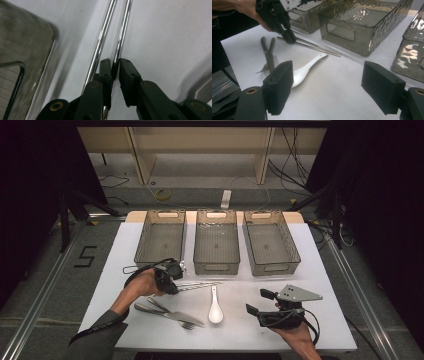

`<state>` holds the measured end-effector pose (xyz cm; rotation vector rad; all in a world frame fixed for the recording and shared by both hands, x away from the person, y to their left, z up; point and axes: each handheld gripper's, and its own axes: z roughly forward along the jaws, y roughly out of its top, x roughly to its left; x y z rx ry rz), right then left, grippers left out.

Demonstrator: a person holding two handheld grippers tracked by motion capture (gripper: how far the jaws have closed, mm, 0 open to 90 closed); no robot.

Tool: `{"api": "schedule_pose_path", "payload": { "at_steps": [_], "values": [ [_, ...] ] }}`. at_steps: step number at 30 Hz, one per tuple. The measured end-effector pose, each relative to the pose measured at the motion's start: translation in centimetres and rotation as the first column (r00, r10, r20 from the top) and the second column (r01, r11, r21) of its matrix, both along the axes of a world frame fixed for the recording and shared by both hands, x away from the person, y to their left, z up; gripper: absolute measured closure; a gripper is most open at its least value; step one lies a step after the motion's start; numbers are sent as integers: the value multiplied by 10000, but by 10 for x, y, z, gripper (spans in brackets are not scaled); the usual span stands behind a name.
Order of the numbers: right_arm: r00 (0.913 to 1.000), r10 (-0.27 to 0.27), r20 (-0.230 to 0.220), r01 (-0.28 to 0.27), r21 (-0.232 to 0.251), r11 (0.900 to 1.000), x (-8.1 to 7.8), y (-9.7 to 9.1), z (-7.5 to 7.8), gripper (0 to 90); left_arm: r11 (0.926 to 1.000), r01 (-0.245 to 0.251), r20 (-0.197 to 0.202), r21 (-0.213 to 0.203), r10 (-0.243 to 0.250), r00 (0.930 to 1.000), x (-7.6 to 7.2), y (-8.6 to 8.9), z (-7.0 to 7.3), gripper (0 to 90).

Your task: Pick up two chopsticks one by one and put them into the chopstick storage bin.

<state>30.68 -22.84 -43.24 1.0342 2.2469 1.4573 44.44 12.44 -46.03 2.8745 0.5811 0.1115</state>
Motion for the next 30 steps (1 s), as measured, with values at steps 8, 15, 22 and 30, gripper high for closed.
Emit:
{"api": "schedule_pose_path", "payload": {
  "at_steps": [8, 15, 22, 30],
  "values": [
    [10000, 31, -66, -31, -107, 9999, 0, 1, 0, 266, 9987, 503, 105, 90, -504, 9987, -2, -1, 0, 827],
    [9999, 62, -118, -64, -162, 9998, 0, 2, -1, 266, 9963, 847, 215, 159, -850, 9961, -3, -2, 0, 840],
    [9999, 82, -133, -84, -151, 9999, 0, 1, -1, 268, 9962, 864, 247, -131, -860, 9960, -4, -1, 1, 844],
    [9998, 124, -145, -126, -103, 9999, 0, 1, -1, 268, 9960, 828, 497, -339, -811, 9955, -10, -5, 16, 845]
  ]
}}
